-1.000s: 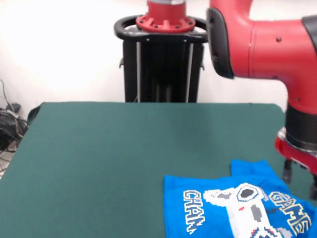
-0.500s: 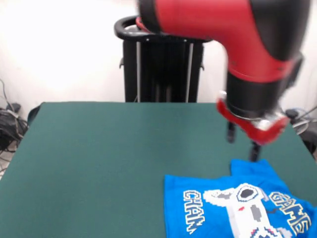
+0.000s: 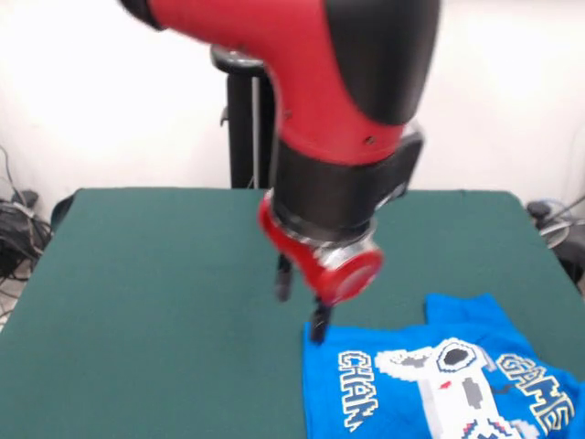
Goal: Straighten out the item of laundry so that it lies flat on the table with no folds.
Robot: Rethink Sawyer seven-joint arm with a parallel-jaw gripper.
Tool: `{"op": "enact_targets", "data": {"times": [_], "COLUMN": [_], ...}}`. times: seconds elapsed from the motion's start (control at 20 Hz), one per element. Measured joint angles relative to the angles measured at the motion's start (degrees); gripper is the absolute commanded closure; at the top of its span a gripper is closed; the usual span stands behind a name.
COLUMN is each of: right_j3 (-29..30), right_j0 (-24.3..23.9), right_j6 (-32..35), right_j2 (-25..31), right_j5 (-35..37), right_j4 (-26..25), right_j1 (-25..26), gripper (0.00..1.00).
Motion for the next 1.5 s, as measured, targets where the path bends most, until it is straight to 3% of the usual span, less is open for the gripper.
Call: {"op": "enact_targets", "data": {"times": [0.4,0.55,1.5], "right_j3": [0.0,0.5,5.3], "right_j0": [-2.8,-3.4,-3.7], "right_j6": [0.0,0.0,0.0], "right_j2": [0.8,1.2,2.6], "right_j5": [-15.8,-17.7,-15.4], "right_j4": [-0.3,-0.3,-0.5], "right_j1": [4.6,5.8,2.9], "gripper": [0.00,0.00,0.00]}}
